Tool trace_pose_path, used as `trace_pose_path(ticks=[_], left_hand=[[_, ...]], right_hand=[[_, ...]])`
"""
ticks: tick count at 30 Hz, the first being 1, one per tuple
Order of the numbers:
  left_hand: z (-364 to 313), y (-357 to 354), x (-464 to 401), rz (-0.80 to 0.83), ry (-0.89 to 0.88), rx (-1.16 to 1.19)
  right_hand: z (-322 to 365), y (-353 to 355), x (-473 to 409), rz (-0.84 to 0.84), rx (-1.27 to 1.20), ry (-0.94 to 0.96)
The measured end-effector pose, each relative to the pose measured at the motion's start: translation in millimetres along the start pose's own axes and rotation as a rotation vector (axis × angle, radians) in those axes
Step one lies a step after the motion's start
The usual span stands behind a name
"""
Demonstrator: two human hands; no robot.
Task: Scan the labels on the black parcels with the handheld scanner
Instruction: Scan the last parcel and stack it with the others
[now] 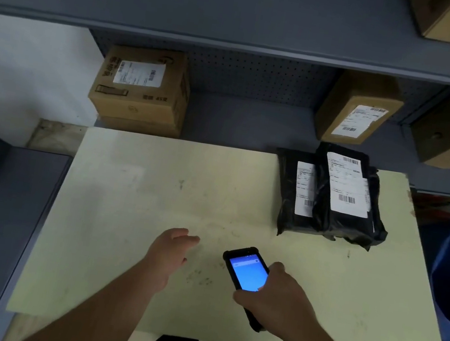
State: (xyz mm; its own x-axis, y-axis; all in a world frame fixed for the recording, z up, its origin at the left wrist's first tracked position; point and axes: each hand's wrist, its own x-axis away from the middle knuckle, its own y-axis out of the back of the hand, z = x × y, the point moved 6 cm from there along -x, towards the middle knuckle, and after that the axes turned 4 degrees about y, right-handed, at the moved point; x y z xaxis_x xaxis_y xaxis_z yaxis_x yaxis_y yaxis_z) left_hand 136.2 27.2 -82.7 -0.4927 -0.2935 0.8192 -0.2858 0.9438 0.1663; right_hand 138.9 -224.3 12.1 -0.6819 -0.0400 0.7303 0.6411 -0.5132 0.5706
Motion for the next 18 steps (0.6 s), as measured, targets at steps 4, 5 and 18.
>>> trace_pose_path(ticks=[4,5,18], left_hand=[[14.1,6.8,0.2,0.012,0.011,-0.014],[16.7,7.5,0.8,0.016,0.009,-0.021],[38.2,19.9,3.3,0.057,-0.048,-0.174]], right_hand=[[-7.5,-25.6,-5.8,-0.025,-0.049,-0.052],[-9.3,-32.6,-7.1,-0.031,-0.051,-0.061],[-22.4,-77.2,-16.6,-0.145,-0.152,-0.167]])
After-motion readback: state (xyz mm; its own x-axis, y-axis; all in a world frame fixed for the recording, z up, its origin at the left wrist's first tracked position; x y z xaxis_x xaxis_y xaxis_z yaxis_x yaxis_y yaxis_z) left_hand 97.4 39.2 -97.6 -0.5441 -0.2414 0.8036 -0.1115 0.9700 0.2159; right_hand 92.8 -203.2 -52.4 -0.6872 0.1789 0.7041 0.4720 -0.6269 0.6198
